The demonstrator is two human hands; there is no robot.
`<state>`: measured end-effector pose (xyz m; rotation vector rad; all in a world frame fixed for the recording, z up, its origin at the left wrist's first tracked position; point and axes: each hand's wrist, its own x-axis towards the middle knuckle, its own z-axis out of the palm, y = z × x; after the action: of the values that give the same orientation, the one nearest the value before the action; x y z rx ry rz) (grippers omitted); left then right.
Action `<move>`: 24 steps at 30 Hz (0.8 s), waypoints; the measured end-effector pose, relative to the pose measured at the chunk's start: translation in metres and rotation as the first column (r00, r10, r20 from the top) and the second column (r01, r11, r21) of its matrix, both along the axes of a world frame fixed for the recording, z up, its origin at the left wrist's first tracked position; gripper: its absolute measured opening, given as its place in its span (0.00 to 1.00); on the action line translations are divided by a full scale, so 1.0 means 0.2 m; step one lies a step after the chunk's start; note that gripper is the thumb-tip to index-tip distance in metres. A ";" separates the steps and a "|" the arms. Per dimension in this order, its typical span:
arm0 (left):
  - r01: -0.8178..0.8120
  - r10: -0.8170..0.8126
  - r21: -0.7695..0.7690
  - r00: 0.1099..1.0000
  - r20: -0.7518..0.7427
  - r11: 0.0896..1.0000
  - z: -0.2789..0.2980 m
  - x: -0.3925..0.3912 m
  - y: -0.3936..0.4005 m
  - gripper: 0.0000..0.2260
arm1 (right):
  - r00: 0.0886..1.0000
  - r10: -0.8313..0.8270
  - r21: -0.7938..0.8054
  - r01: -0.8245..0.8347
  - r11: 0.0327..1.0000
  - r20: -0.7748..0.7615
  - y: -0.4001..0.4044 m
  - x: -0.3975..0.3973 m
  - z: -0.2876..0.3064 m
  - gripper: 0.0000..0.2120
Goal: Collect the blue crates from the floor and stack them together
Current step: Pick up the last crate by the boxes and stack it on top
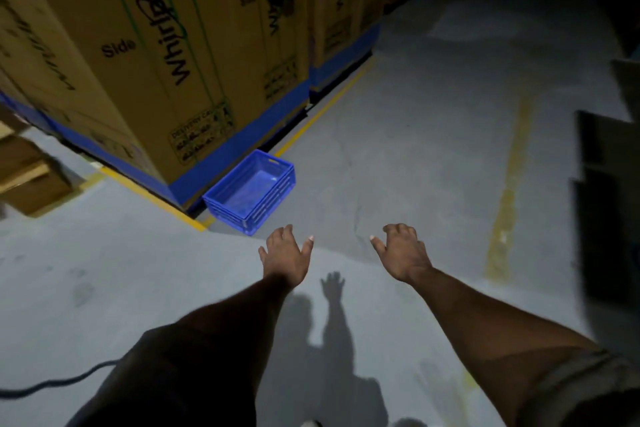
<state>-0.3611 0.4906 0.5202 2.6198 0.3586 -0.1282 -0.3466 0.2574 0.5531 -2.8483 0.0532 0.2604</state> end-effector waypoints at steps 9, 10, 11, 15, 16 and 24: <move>-0.246 0.245 -0.017 0.967 -0.070 0.969 -0.13 0.64 0.23 0.30 | 0.982 0.184 0.023 -0.183 0.983 -0.034 0.24 0.92 -0.10 0.26; -0.272 0.270 -0.019 0.960 -0.078 0.962 -0.15 0.72 0.25 0.30 | 0.978 0.204 0.036 -0.203 0.979 -0.035 0.25 1.04 -0.13 0.26; -0.304 0.302 -0.018 0.949 -0.087 0.952 -0.17 0.80 0.26 0.30 | 0.973 0.229 0.050 -0.227 0.973 -0.034 0.27 1.16 -0.15 0.25; -0.418 0.414 -0.001 0.901 -0.128 0.909 -0.20 1.12 0.26 0.30 | 0.945 0.324 0.062 -0.321 0.945 -0.042 0.30 1.61 -0.20 0.24; -0.444 0.440 -0.003 0.889 -0.126 0.896 -0.20 1.19 0.26 0.30 | 0.937 0.345 0.058 -0.342 0.938 -0.052 0.31 1.72 -0.21 0.24; -0.650 0.634 -0.035 0.751 -0.183 0.759 -0.23 1.68 0.38 0.31 | 0.881 0.449 0.024 -0.451 0.892 -0.147 0.44 2.46 -0.24 0.25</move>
<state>-0.0258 0.5662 0.4749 2.2410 1.2588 -0.1153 0.1449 0.3452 0.5055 -2.8082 -0.5886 0.5680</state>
